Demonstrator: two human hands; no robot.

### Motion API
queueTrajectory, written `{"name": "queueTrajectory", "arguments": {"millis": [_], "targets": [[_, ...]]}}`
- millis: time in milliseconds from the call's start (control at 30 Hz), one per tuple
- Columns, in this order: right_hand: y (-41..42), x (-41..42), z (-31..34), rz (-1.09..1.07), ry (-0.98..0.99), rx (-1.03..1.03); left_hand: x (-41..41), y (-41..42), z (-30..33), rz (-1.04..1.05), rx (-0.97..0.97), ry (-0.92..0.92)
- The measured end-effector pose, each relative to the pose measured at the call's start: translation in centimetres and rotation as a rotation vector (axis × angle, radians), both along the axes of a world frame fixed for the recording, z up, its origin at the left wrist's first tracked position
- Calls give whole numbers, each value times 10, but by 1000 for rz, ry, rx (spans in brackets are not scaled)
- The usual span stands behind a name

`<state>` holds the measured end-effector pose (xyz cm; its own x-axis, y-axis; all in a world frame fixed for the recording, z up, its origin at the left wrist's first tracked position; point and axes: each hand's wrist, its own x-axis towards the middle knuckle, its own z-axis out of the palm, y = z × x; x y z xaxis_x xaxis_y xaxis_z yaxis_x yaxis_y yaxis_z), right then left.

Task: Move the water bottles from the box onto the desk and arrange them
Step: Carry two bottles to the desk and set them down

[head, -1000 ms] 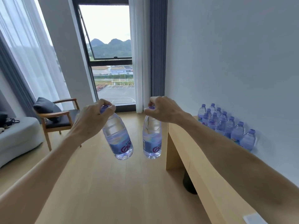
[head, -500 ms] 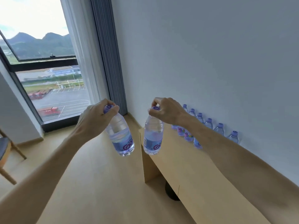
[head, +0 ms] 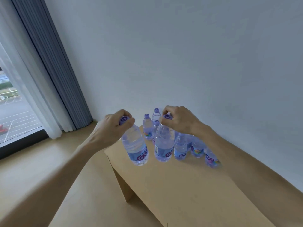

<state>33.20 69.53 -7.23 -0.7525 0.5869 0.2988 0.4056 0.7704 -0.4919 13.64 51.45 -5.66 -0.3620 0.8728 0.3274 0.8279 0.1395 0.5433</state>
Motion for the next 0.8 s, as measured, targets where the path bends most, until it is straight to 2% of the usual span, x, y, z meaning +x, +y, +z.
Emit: {"name": "queueTrajectory", "arguments": {"millis": [300, 567, 800], "targets": [[67, 46, -42, -202, -76, -118, 9, 125, -57, -252, -193, -15], [92, 85, -82, -425, -114, -231, 41, 205, -103, -541, -249, -20], [96, 106, -122, -638, -162, -332, 61, 257, -151, -700, -353, 10]]}}
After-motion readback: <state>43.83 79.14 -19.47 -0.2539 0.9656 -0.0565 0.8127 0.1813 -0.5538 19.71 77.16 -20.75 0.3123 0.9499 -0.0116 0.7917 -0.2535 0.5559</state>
